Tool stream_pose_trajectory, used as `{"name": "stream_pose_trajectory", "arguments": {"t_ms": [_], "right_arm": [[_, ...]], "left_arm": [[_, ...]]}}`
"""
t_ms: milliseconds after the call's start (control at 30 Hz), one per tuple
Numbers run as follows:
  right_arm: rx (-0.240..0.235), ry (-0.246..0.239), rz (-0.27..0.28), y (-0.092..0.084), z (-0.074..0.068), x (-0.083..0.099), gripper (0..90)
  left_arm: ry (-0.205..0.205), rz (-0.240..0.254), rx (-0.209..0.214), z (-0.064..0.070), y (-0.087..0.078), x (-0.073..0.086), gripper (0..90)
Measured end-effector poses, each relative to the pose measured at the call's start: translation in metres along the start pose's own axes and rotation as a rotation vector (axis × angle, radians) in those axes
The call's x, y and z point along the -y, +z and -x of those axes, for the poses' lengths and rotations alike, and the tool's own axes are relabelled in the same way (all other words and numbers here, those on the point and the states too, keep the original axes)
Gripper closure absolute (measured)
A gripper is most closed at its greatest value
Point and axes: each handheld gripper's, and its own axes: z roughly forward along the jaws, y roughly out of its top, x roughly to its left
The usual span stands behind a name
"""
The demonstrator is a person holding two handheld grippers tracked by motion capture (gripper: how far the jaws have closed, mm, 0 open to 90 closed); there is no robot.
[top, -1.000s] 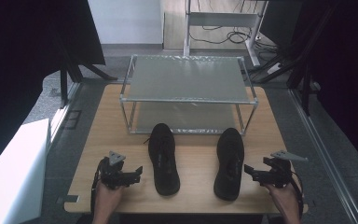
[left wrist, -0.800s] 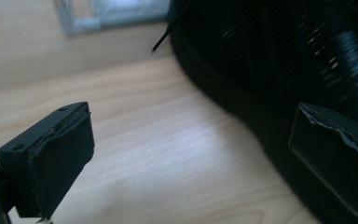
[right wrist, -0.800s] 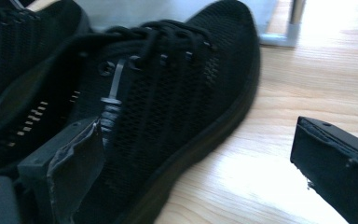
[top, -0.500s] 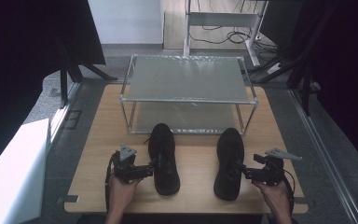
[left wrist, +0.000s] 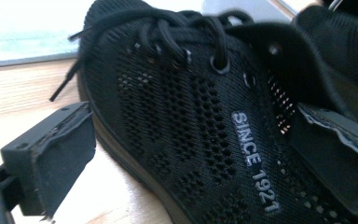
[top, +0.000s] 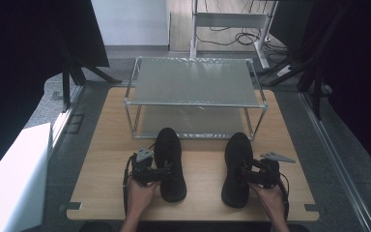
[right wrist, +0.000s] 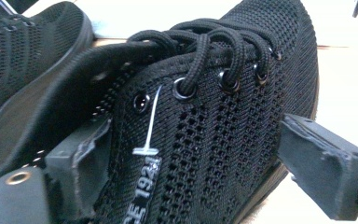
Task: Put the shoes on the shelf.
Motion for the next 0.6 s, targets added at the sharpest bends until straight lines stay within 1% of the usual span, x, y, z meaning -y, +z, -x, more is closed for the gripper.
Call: {"name": "stream_pose_trajectory", "arguments": {"t_ms": [33, 67, 100, 133, 167, 200, 233, 267, 300, 333, 367, 433, 467, 500, 533, 567, 600], "right_arm": [[0.015, -0.003, 0.001, 0.002, -0.001, 0.0, 13.7], [0.032, -0.008, -0.006, 0.003, -0.002, 0.0, 14.7], [0.056, -0.008, -0.006, 0.005, -0.003, 0.001, 16.4], [0.071, -0.009, -0.008, 0.006, -0.003, 0.002, 18.0], [0.1, -0.015, -0.02, 0.008, -0.004, 0.002, 21.0], [0.116, -0.029, -0.028, 0.008, -0.004, 0.002, 24.1], [0.13, -0.035, -0.027, 0.009, -0.005, 0.001, 28.7], [0.13, -0.035, -0.027, 0.009, -0.005, 0.001, 28.7], [0.131, -0.02, -0.012, 0.009, -0.002, 0.002, 35.7], [0.131, -0.02, -0.012, 0.009, -0.002, 0.002, 35.7], [0.129, -0.013, -0.008, 0.009, 0.0, 0.001, 38.5], [0.144, -0.007, 0.0, 0.007, 0.002, 0.001, 48.8], [0.149, -0.005, 0.002, 0.006, 0.002, 0.001, 52.6], [0.149, -0.005, 0.002, 0.006, 0.002, 0.001, 52.6], [0.161, -0.004, 0.009, 0.005, 0.003, 0.001, 59.8], [0.161, -0.004, 0.009, 0.005, 0.003, 0.001, 59.8], [0.158, -0.003, 0.016, 0.004, 0.003, 0.001, 62.3]], "left_arm": [[-0.001, -0.004, -0.001, 0.0, 0.003, 0.0, 2.3], [-0.011, -0.012, -0.002, 0.0, 0.006, 0.0, 2.8], [-0.014, -0.016, -0.005, -0.001, 0.007, 0.0, 3.7], [-0.013, -0.019, -0.014, -0.001, 0.01, 0.001, 4.2], [-0.001, -0.022, -0.029, 0.0, 0.012, 0.001, 6.4], [0.011, -0.027, -0.04, 0.001, 0.013, 0.002, 9.8], [0.016, -0.025, -0.048, 0.003, 0.015, 0.001, 16.4], [0.016, -0.025, -0.048, 0.003, 0.015, 0.001, 18.3], [0.019, -0.027, -0.069, 0.004, 0.015, 0.0, 22.2], [0.023, -0.023, -0.078, 0.004, 0.014, 0.0, 22.2], [0.029, -0.023, -0.09, 0.004, 0.014, -0.001, 25.9], [0.031, -0.034, -0.09, 0.003, 0.013, -0.001, 34.3], [0.028, -0.035, -0.086, 0.002, 0.013, -0.002, 36.9], [0.03, -0.039, -0.091, 0.0, 0.012, -0.002, 36.9], [0.032, -0.04, -0.095, -0.002, 0.012, -0.003, 43.1], [0.028, -0.041, -0.092, -0.004, 0.012, -0.003, 43.1], [0.021, -0.043, -0.088, -0.006, 0.011, -0.003, 45.2]]}}
